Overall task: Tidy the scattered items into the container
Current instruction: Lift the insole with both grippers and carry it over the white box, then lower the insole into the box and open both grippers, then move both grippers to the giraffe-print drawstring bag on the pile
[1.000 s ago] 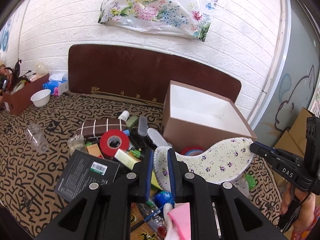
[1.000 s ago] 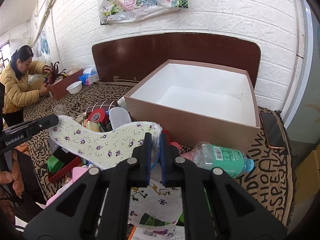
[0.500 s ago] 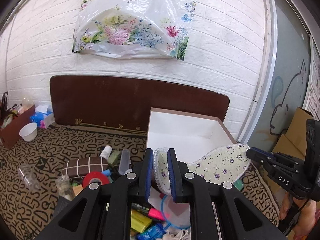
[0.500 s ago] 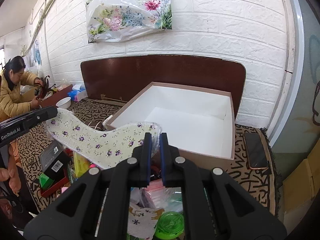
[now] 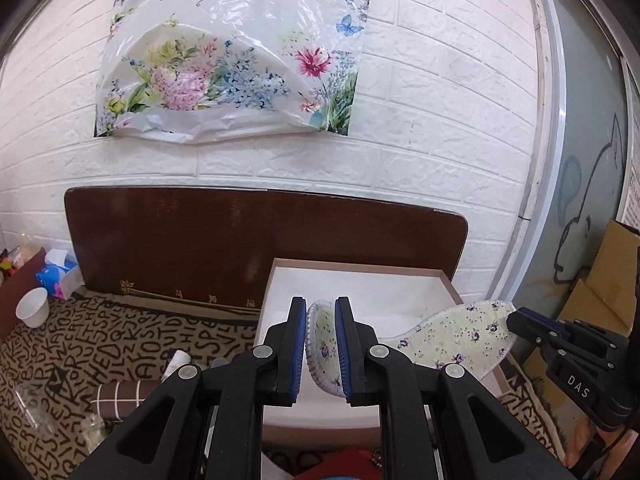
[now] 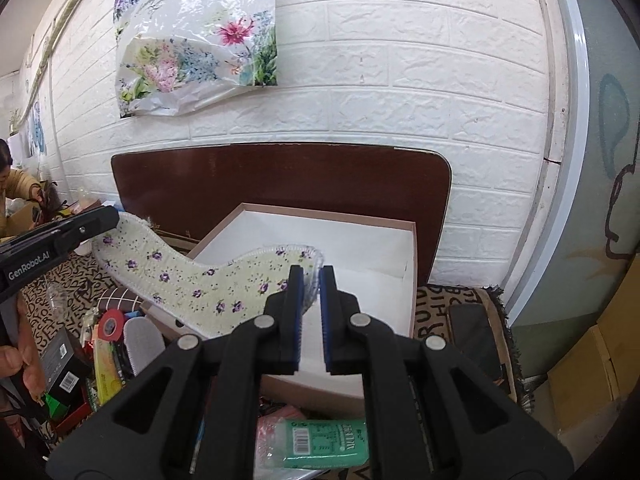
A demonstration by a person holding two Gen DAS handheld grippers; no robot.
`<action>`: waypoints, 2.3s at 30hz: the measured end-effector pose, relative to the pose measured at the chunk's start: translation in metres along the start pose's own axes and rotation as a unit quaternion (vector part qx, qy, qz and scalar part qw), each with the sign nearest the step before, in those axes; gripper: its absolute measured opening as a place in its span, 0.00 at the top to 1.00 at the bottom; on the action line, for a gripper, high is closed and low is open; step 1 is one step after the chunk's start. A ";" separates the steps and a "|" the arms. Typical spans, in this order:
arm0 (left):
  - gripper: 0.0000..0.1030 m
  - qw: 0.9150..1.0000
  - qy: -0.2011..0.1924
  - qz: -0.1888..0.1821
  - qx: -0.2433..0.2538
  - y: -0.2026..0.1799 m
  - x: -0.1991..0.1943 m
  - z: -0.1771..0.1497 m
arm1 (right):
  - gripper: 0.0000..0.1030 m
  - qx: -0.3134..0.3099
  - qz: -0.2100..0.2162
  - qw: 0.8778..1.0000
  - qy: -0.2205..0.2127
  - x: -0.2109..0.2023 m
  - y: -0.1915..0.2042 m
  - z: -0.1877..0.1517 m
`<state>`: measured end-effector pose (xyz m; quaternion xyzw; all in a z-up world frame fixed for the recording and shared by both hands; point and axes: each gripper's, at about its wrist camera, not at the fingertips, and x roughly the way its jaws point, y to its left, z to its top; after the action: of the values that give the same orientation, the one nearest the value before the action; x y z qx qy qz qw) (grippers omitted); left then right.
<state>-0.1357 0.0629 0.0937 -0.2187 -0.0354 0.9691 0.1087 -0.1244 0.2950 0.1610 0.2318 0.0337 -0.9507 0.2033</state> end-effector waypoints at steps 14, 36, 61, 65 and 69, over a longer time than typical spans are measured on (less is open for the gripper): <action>0.87 0.994 0.111 0.014 -0.012 -0.008 0.109 -0.027 | 0.91 0.009 -0.042 0.993 0.109 0.088 -0.028 -0.027; 0.69 0.987 0.151 0.048 0.006 -0.010 0.136 -0.047 | 0.85 -0.001 -0.075 0.987 0.139 0.107 -0.033 -0.045; 0.44 0.994 0.092 0.036 0.038 0.016 -0.003 -0.057 | 0.74 -0.029 0.000 0.998 0.057 -0.035 0.018 -0.053; 0.44 0.991 0.131 0.010 0.037 0.022 -0.032 -0.092 | 0.67 -0.041 0.046 0.995 0.075 -0.060 0.044 -0.083; 0.44 0.987 0.153 -0.016 0.050 0.012 -0.059 -0.125 | 0.61 -0.032 0.082 0.990 0.111 -0.071 0.059 -0.119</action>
<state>-0.0319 0.0406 0.0040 -0.3578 0.0270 0.9230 0.1392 0.0073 0.2862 0.0887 0.3311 0.0676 -0.8977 0.2826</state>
